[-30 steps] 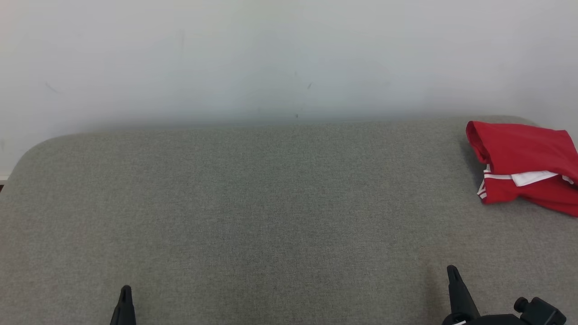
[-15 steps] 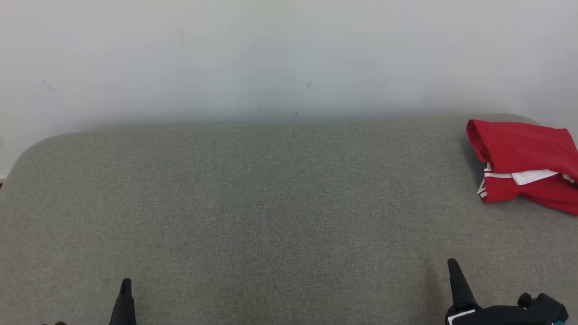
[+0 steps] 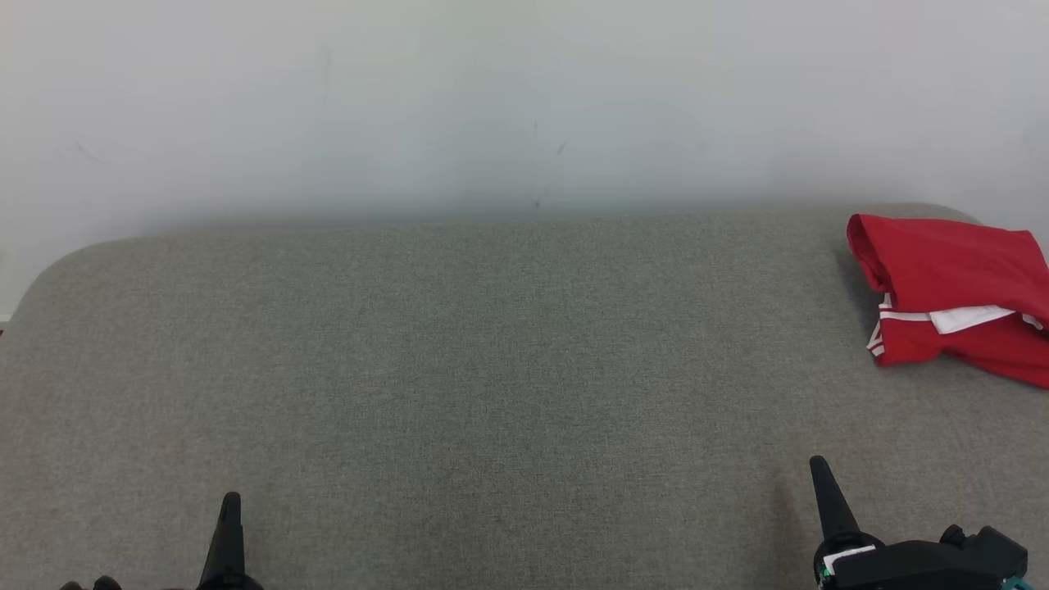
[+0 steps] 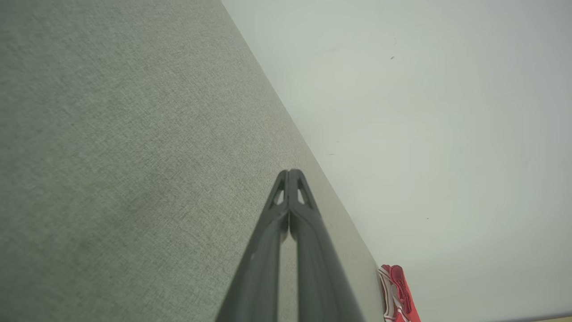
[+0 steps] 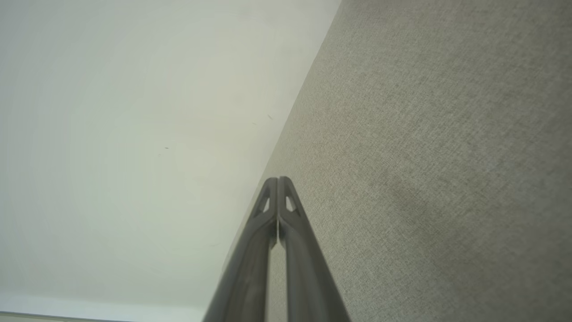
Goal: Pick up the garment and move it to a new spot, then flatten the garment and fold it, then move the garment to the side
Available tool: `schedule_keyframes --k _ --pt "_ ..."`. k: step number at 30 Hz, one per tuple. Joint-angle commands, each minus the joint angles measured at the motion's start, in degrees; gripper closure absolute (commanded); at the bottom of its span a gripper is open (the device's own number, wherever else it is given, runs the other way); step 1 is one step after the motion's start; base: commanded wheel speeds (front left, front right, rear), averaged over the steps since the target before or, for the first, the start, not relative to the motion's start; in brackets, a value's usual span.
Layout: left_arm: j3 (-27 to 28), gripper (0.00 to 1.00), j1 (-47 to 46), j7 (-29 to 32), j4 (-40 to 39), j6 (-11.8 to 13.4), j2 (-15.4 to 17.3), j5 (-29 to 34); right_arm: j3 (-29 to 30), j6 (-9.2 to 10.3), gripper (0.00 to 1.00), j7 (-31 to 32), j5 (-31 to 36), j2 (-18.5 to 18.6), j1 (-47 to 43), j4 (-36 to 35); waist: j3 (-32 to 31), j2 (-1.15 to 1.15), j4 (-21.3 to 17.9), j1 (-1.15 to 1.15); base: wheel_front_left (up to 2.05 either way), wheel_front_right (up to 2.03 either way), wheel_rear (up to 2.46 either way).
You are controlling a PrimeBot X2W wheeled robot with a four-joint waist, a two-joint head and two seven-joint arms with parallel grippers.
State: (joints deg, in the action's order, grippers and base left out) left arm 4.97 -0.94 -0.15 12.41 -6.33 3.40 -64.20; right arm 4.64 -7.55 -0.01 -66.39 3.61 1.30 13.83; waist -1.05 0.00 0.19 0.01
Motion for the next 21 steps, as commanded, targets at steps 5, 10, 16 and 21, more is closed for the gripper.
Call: schedule_keyframes --k 5,10,16,21 --pt "0.37 1.0 -1.65 0.84 -0.13 -0.3 -0.02 -3.62 0.39 0.07 1.0 0.8 -3.51 -0.23 1.36 -0.33 0.1 0.0 -0.01 -0.01 0.0 0.0 0.0" --pt "0.51 1.0 -2.18 1.58 0.08 -0.45 -0.08 -6.58 0.61 0.07 1.0 1.55 -6.12 -0.3 1.76 -0.28 0.21 0.0 -0.03 -0.01 0.0 0.0 0.0" --pt "0.73 1.0 -2.79 2.48 0.35 -0.66 -0.17 -10.35 0.84 0.08 1.0 2.46 -9.65 -0.4 2.42 -0.19 0.36 0.0 -0.06 -0.01 0.0 0.0 0.0" --pt "0.88 1.0 -3.26 3.14 0.54 -0.79 -0.23 -13.15 1.02 0.09 1.0 3.05 -12.12 -0.45 2.76 -0.14 0.47 0.0 -0.07 -0.01 0.0 0.0 0.0"
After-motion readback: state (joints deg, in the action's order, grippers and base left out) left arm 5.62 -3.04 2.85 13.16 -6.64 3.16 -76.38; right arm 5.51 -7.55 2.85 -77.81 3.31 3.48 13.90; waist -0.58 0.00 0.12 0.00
